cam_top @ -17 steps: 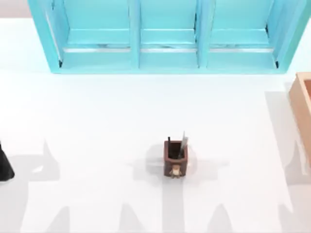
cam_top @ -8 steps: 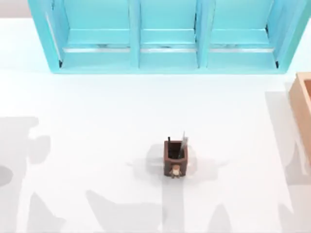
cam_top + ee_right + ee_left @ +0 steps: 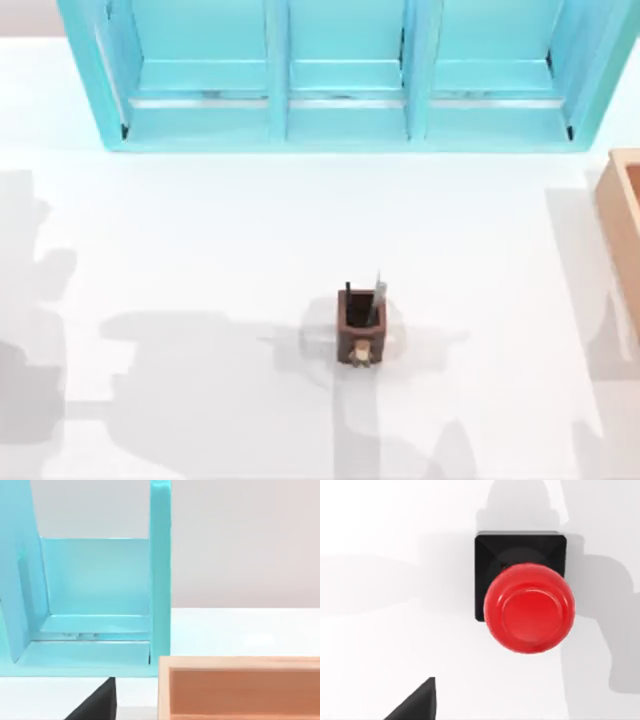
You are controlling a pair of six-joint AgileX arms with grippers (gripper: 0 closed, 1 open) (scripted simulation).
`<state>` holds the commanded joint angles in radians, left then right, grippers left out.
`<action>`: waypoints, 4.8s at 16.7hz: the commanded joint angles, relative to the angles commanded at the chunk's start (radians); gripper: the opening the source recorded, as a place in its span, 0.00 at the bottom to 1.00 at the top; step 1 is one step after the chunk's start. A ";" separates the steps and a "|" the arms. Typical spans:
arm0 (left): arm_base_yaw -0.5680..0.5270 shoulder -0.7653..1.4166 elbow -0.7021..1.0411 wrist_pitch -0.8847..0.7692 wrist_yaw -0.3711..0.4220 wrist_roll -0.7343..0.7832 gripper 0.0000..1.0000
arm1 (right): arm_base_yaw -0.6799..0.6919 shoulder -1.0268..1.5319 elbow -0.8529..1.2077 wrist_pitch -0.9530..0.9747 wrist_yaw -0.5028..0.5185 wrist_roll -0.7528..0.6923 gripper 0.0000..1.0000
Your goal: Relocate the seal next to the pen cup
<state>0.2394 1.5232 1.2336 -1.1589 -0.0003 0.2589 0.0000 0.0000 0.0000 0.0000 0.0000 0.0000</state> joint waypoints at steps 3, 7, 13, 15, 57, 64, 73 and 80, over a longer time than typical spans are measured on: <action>0.020 0.124 0.115 -0.089 0.001 0.022 1.00 | 0.000 0.000 0.000 0.000 0.000 0.000 1.00; 0.027 0.157 0.149 -0.115 0.001 0.029 1.00 | 0.000 0.000 0.000 0.000 0.000 0.000 1.00; 0.024 0.165 0.111 -0.074 0.001 0.027 1.00 | 0.000 0.000 0.000 0.000 0.000 0.000 1.00; 0.026 0.183 0.054 0.003 0.001 0.028 1.00 | 0.000 0.000 0.000 0.000 0.000 0.000 1.00; -0.258 0.193 0.120 -0.074 0.001 -0.254 0.00 | 0.000 0.000 0.000 0.000 0.000 0.000 1.00; -0.444 0.126 0.275 -0.271 0.001 -0.440 0.00 | 0.000 0.000 0.000 0.000 0.000 0.000 1.00; -0.649 0.280 0.367 -0.219 0.002 -0.646 0.00 | 0.000 0.000 0.000 0.000 0.000 0.000 1.00; -0.918 0.450 0.465 -0.138 0.002 -0.911 0.00 | 0.000 0.000 0.000 0.000 0.000 0.000 1.00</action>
<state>-0.6784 1.9733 1.6990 -1.2965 0.0020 -0.6520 0.0000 0.0000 0.0000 0.0000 0.0000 0.0000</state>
